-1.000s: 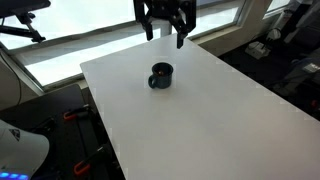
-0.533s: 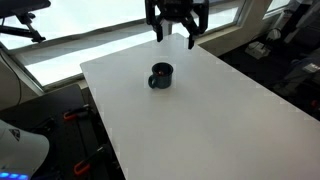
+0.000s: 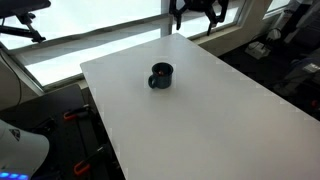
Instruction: Put the red marker on the table.
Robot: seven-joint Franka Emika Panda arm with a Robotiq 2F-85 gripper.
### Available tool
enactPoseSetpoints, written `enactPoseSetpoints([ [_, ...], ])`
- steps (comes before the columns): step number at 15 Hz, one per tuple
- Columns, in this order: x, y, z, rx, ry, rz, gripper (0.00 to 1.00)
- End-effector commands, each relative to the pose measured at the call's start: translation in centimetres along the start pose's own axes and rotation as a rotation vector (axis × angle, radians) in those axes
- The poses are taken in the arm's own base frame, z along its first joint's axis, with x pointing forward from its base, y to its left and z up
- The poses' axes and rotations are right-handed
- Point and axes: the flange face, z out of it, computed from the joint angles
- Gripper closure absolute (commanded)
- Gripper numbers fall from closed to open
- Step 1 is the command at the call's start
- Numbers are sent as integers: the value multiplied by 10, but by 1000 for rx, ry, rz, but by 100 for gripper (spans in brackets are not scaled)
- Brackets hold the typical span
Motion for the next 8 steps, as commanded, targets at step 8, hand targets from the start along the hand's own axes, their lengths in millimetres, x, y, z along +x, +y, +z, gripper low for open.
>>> enactPoseSetpoints([
  [8, 96, -24, 49, 247, -132, -136, 0],
])
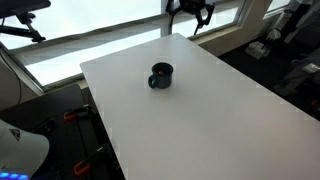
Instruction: Put the red marker on the table.
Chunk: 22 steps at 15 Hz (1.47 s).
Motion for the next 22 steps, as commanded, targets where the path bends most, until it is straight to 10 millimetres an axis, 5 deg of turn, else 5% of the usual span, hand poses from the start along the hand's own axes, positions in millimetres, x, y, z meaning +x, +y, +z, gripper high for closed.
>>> enactPoseSetpoints([
  [1, 17, -9, 7, 71, -43, -49, 0],
  [7, 18, -30, 39, 136, -112, -74, 0],
  [15, -4, -13, 82, 146, -175, -40, 0],
  [22, -3, -2, 110, -1, -308, -30, 0],
])
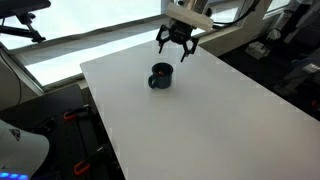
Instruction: Put the red marker on the table.
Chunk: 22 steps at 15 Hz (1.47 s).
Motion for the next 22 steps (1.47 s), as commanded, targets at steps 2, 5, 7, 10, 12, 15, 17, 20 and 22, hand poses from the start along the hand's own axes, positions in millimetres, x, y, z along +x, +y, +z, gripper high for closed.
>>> enactPoseSetpoints([
  [2, 3, 2, 7, -17, -23, 3, 0],
  [5, 2, 3, 9, -14, -25, 5, 0],
  [7, 4, 5, 12, -14, -31, 9, 0],
  [10, 19, 8, 19, -16, -41, 3, 0],
  [12, 29, 8, 21, -25, -54, -2, 0],
  [15, 49, 7, 15, -58, -71, -25, 0],
  [17, 61, 3, 7, -84, -81, -48, 0],
  [20, 80, -9, -7, -98, -76, -91, 0],
  [22, 90, -21, -13, -78, -64, -126, 2],
])
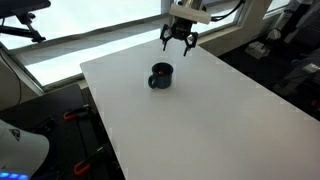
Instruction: Put the red marker on the table.
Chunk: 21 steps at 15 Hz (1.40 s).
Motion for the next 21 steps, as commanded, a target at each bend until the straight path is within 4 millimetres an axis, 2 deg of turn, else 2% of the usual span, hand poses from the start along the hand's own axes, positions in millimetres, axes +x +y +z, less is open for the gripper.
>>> enactPoseSetpoints([
  [1, 20, -15, -17, 15, -4, -45, 7],
  [2, 24, -19, -18, 20, -4, -52, 2],
  [3, 26, -24, -18, 28, -4, -56, 5],
  [6, 31, -36, -13, 27, -13, -26, 0],
  [8, 33, -43, -6, 32, -19, 3, 7],
  [9, 33, -47, -3, 33, -23, 30, 5],
  [10, 33, -50, -1, 38, -20, 48, 8],
  [12, 33, -58, 5, 43, -30, 87, 4],
  [13, 32, -61, 8, 45, -35, 106, 0],
  [15, 28, -65, 16, 53, -44, 135, 0],
  [21, 6, -66, 39, 72, -62, 189, 7],
])
